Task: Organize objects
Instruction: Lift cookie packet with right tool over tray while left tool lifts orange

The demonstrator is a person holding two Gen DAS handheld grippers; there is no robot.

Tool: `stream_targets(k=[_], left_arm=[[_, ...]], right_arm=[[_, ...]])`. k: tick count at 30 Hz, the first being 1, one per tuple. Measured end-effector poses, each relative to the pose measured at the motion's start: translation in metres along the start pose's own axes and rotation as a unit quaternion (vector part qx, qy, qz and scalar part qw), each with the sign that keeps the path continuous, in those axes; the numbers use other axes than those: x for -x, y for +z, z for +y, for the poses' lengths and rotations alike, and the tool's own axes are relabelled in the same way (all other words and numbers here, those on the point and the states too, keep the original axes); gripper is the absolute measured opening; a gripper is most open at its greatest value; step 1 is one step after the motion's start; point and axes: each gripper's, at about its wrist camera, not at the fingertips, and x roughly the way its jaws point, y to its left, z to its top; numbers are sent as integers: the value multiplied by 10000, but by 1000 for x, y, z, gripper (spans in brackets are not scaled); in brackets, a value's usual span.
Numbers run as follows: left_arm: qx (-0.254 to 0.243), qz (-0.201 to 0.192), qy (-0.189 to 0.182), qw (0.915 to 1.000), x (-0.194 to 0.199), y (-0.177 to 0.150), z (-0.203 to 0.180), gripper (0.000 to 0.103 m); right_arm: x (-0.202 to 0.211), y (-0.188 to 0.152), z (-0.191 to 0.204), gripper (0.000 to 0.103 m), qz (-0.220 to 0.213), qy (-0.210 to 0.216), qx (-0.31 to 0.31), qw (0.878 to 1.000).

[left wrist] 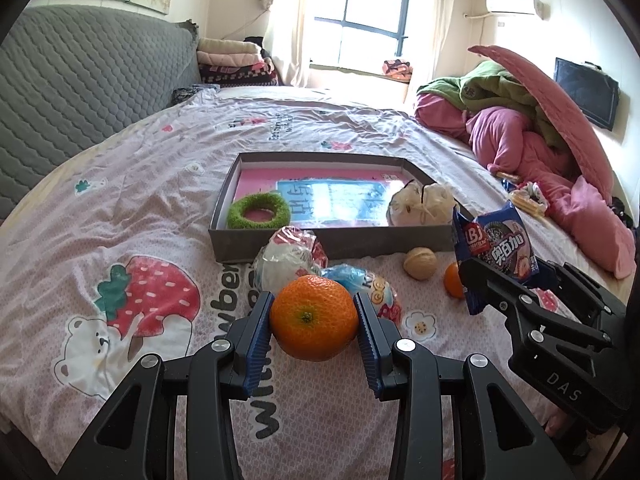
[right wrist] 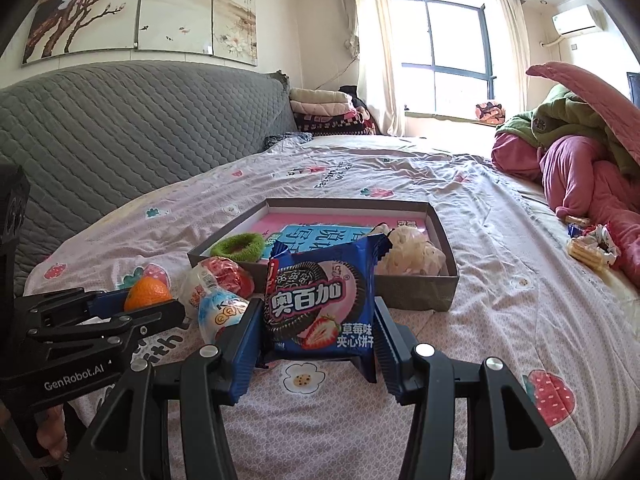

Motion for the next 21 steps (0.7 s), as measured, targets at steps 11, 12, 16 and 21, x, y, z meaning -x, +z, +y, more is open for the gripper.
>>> stream_targets(k=[11, 12, 16, 21], left_arm=[[66, -57, 31, 10000, -2, 6, 7, 41], [71, -54, 29, 10000, -2, 6, 8, 41], [10, -94, 103, 9999, -2, 7, 7, 41], [-40, -110, 111, 9999, -5, 6, 8, 41]], right_arm=[[-3, 4, -2, 52, -25, -18, 26, 10000], [-4, 4, -2, 52, -18, -24, 23, 10000], [-4, 4, -4, 52, -48, -43, 4, 10000], [-3, 4, -4, 52, -69, -67, 13, 10000]])
